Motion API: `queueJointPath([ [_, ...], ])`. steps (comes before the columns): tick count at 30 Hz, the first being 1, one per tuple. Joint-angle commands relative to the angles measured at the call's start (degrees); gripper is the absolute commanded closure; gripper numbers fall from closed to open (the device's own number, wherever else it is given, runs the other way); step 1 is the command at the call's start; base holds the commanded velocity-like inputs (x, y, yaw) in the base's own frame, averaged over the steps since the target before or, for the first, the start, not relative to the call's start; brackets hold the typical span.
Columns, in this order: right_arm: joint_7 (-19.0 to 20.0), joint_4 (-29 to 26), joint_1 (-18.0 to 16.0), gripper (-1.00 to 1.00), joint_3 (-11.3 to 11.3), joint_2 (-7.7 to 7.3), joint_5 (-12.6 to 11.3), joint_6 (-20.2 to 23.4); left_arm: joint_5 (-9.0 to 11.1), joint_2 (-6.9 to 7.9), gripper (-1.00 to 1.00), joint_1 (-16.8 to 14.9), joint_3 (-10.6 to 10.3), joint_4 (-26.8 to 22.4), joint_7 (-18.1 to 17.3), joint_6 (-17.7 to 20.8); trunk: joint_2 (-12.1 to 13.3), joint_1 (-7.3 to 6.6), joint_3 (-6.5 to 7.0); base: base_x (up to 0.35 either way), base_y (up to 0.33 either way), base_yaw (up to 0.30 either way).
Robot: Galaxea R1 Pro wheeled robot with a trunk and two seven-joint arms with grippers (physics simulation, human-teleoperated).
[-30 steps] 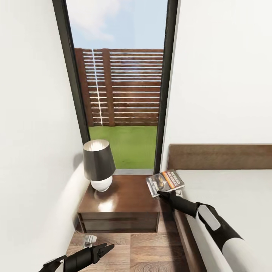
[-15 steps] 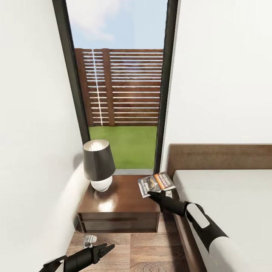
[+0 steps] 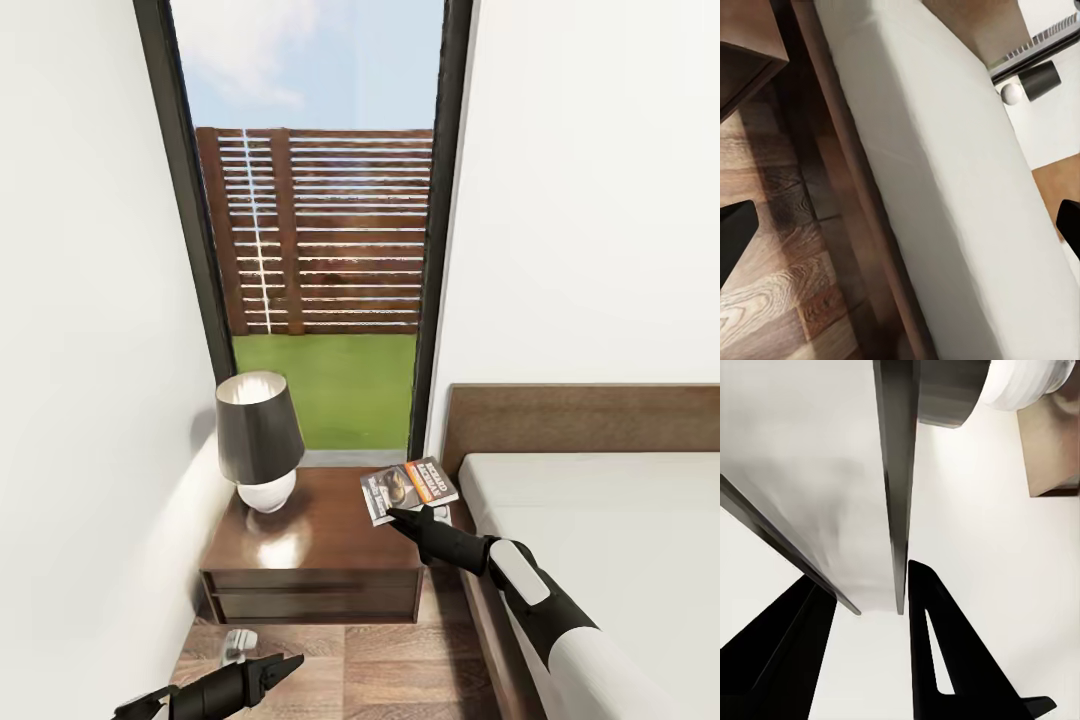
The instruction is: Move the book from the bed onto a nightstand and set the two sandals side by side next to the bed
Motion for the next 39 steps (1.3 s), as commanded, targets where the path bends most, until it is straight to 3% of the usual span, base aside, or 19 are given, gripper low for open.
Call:
queueJointPath([
  [1, 0.3, 0.0, 0.0, 1.00, 0.2, -0.05, 0.1, 0.0, 0.6, 0.04, -1.00, 0.0, -0.3, 0.0, -0.1, 0.6, 0.0, 0.03, -0.06, 0.289, -0.055, 0.000],
  [15, 0.2, 0.7, 0.0, 1.00, 0.3, 0.58, 0.1, 0.0, 0.6, 0.03, -1.00, 0.0, -0.3, 0.0, -0.2, 0.6, 0.0, 0.03, -0.06, 0.205, -0.027, 0.000],
  [23, -6.6, 1.4, 0.0, 1.00, 0.3, 0.83, -0.2, 0.0, 0.5, 0.03, -1.00, 0.0, -0.3, 0.0, -0.2, 0.6, 0.0, 0.03, -0.06, 0.004, 0.000, 0.000],
  [29, -7.2, 1.4, 0.0, 1.00, 0.3, 0.83, -0.3, 0.0, 0.6, 0.03, -1.00, 0.0, -0.3, 0.0, -0.2, 0.6, 0.0, 0.03, -0.06, 0.024, 0.000, 0.000],
  [39, -7.3, 1.4, 0.0, 1.00, 0.4, 0.85, -0.3, 0.0, 0.6, 0.03, -1.00, 0.0, -0.3, 0.0, -0.2, 0.6, 0.0, 0.03, -0.06, 0.283, 0.000, 0.000],
])
